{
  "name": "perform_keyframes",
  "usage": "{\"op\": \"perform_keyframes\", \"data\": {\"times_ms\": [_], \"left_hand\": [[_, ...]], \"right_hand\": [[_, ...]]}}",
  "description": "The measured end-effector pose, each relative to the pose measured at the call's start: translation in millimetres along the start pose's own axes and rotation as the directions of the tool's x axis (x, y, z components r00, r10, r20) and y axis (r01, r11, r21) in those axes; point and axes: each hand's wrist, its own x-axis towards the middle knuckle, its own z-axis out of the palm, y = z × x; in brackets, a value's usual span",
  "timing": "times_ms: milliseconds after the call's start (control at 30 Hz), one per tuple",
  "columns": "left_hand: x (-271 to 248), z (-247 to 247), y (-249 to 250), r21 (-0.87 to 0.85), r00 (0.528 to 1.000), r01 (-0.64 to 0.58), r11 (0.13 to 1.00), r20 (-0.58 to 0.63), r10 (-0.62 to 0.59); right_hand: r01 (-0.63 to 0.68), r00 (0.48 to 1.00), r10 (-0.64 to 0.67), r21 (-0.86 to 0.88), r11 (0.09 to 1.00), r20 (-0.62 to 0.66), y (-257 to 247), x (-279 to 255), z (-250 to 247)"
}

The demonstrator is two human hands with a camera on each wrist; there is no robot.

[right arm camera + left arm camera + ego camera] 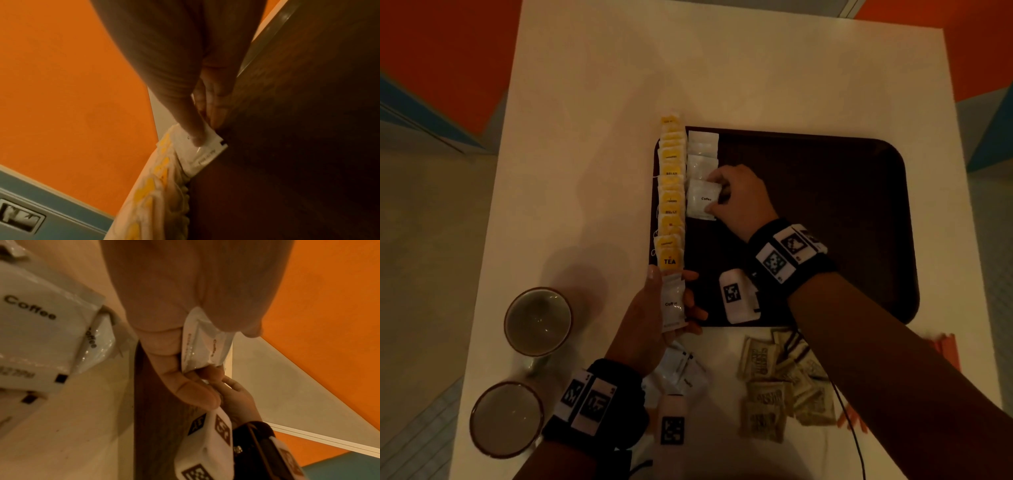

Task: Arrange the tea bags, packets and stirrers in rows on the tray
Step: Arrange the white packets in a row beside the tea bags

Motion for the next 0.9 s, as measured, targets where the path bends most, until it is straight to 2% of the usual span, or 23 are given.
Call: {"op": "perform_keyframes", "data": {"times_ms": [133,267,667,767,833,867,900], "left_hand": [[0,-4,0,0.002,1.000,0.001,1.000,-0.006,-0.001],[-1,-4,-1,0.024,1.000,-0.007,1.000,-0.003,0.007],[-1,0,2,-0.020,1.000,-0.008,1.000,0.028,0.008],[-1,0,4,-0.048,0.998,-0.009,0.999,0.062,0.012],[-1,-1,5,-0.076,0.997,-0.007,0.997,0.080,0.013],[0,-3,4,-0.094,0.996,-0.003,0.996,0.087,0.011],[0,-2,4,-0.099,0.997,-0.006,0.995,0.082,0.014]], "right_hand": [[-0.042,0.990,0.055,0.105,0.994,-0.128,5,-9,7],[-0.075,0.976,0.107,0.171,0.982,-0.189,7,-15,14],[-0.126,0.977,0.160,0.224,0.966,-0.138,10,-13,13],[-0.060,0.978,0.096,0.187,0.981,-0.187,6,-22,6],[0.011,0.992,0.014,0.201,0.979,-0.126,-7,-35,-6],[0.040,0.999,-0.039,0.212,0.977,-0.013,-15,-44,-14],[0.072,0.984,-0.101,0.190,0.979,0.147,-24,-53,-20]]}}
